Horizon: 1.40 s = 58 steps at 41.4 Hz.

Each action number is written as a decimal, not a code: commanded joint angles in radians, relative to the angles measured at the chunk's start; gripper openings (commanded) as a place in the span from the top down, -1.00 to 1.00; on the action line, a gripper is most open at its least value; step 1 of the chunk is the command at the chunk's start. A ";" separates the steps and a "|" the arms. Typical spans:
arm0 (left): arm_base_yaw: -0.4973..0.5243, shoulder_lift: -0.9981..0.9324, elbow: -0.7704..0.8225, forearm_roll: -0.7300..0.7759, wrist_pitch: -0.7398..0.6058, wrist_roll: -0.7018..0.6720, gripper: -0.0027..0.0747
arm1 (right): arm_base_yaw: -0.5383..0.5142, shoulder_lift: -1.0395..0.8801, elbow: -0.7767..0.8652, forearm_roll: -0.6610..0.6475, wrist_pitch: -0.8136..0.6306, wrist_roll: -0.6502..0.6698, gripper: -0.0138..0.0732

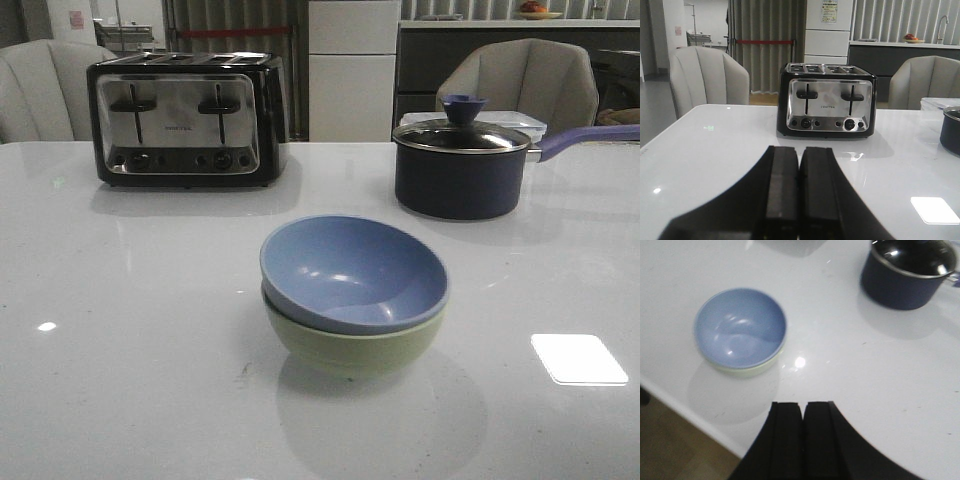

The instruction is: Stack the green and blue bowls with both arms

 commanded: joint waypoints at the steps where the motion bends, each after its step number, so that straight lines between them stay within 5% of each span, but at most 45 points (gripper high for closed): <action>1: 0.001 -0.020 0.005 -0.007 -0.091 -0.009 0.69 | -0.086 -0.094 0.084 -0.004 -0.228 -0.001 0.56; 9: 0.001 -0.020 0.005 -0.007 -0.091 -0.009 0.69 | -0.223 -0.298 0.339 0.002 -0.445 -0.001 0.56; 20: 0.001 -0.020 0.005 -0.007 -0.091 -0.009 0.69 | -0.286 -0.470 0.585 0.010 -0.647 0.000 0.56; 38: 0.001 -0.020 0.005 -0.007 -0.091 -0.009 0.69 | -0.294 -0.483 0.584 0.008 -0.655 0.004 0.56; 45: 0.001 -0.020 0.005 -0.007 -0.091 -0.009 0.69 | -0.294 -0.483 0.584 -0.072 -0.693 0.143 0.56; 58: 0.001 -0.020 0.005 -0.007 -0.091 -0.009 0.69 | -0.294 -0.483 0.584 -0.072 -0.700 0.149 0.56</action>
